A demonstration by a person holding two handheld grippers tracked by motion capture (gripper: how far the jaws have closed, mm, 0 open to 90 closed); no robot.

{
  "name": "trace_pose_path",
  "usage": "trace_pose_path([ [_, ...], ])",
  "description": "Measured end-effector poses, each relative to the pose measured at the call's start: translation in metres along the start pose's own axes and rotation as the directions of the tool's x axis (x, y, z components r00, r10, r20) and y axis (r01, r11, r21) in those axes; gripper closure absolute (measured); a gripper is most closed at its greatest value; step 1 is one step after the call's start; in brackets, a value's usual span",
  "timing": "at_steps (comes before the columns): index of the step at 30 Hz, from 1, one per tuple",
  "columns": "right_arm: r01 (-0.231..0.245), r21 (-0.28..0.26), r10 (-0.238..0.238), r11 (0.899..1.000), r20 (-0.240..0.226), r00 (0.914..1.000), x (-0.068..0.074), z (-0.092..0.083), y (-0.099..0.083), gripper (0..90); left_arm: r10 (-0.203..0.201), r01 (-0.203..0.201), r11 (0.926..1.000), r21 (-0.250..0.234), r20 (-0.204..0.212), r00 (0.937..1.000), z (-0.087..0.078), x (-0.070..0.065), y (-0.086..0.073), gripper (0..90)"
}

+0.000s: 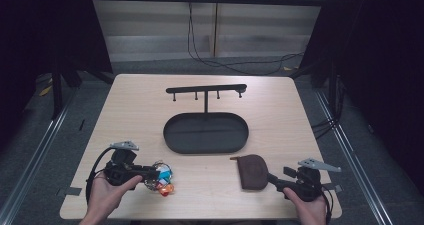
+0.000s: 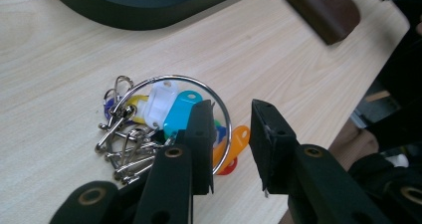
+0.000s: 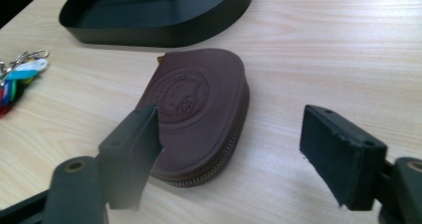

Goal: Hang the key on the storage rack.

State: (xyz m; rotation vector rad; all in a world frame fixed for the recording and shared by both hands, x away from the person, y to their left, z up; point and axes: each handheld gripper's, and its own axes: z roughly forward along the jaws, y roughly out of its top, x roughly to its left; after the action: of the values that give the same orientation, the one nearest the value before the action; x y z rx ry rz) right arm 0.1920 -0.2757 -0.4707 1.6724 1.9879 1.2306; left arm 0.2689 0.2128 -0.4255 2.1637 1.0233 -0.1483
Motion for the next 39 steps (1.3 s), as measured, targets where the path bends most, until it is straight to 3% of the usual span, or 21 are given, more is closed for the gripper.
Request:
trace_pose_path([
  [5,-0.015,0.003,0.015,1.000,0.002,0.9999,-0.002,0.000,0.000,22.9,0.025,-0.026,0.9968,0.076,0.010,0.9996,0.011,-0.005,0.006,71.6],
  [9,-0.023,0.024,0.024,0.999,-0.012,0.9996,-0.002,0.001,-0.001,22.7,0.051,-0.052,0.9875,0.148,0.011,0.9986,0.020,-0.009,0.011,72.2],
  [11,-0.016,0.036,0.017,0.999,-0.013,0.9998,-0.002,0.003,-0.001,22.6,0.080,-0.077,0.9782,0.193,-0.004,0.9968,0.024,-0.012,0.013,72.4],
  [18,-0.006,0.042,0.006,0.999,-0.004,1.0000,-0.001,0.004,0.000,22.3,0.071,-0.064,0.9696,0.236,-0.022,0.9973,0.035,-0.019,0.028,72.0],
  [23,-0.001,0.043,0.001,0.999,-0.001,1.0000,-0.001,0.004,0.000,22.3,0.091,-0.071,0.9404,0.332,-0.045,0.9948,0.050,-0.025,0.038,72.0],
  [25,-0.001,0.046,0.001,0.999,-0.001,1.0000,-0.001,0.004,0.000,22.3,0.096,-0.069,0.9337,0.351,-0.058,0.9937,0.051,-0.026,0.042,71.9],
  [28,0.002,0.050,-0.002,0.999,0.000,1.0000,-0.001,0.004,0.000,22.3,0.073,-0.042,0.9314,0.361,-0.071,0.9948,0.054,-0.020,0.047,69.1],
  [30,0.002,0.054,-0.002,0.999,0.000,1.0000,-0.001,0.005,0.000,22.3,0.063,-0.028,0.9237,0.382,-0.079,0.9949,0.057,-0.017,0.048,66.6],
  [32,0.005,0.055,-0.005,0.998,0.001,1.0000,0.000,0.005,0.000,22.4,0.072,-0.030,0.9076,0.419,-0.087,0.9936,0.063,-0.015,0.047,65.6],
  [34,0.004,0.056,-0.004,0.998,0.001,1.0000,0.000,0.005,0.000,22.2,0.070,-0.029,0.8970,0.441,-0.077,0.9946,0.066,-0.015,0.048,65.3],
  [35,0.001,0.059,-0.001,0.998,0.003,1.0000,0.000,0.005,-0.001,21.3,0.069,-0.025,0.8957,0.444,-0.082,0.9943,0.068,-0.014,0.048,64.9],
  [36,-0.001,0.061,0.000,0.998,0.006,1.0000,-0.001,0.006,-0.001,20.2,0.075,-0.025,0.8898,0.456,-0.091,0.9931,0.069,-0.014,0.048,64.1],
  [37,-0.005,0.067,0.004,0.998,0.011,0.9999,-0.001,0.006,-0.001,20.1,0.077,-0.028,0.8774,0.479,-0.084,0.9935,0.072,-0.013,0.049,62.8],
  [39,-0.007,0.068,0.007,0.998,0.013,0.9999,-0.001,0.006,-0.001,20.2,0.063,-0.011,0.8678,0.497,-0.089,0.9941,0.076,-0.012,0.049,59.2],
])
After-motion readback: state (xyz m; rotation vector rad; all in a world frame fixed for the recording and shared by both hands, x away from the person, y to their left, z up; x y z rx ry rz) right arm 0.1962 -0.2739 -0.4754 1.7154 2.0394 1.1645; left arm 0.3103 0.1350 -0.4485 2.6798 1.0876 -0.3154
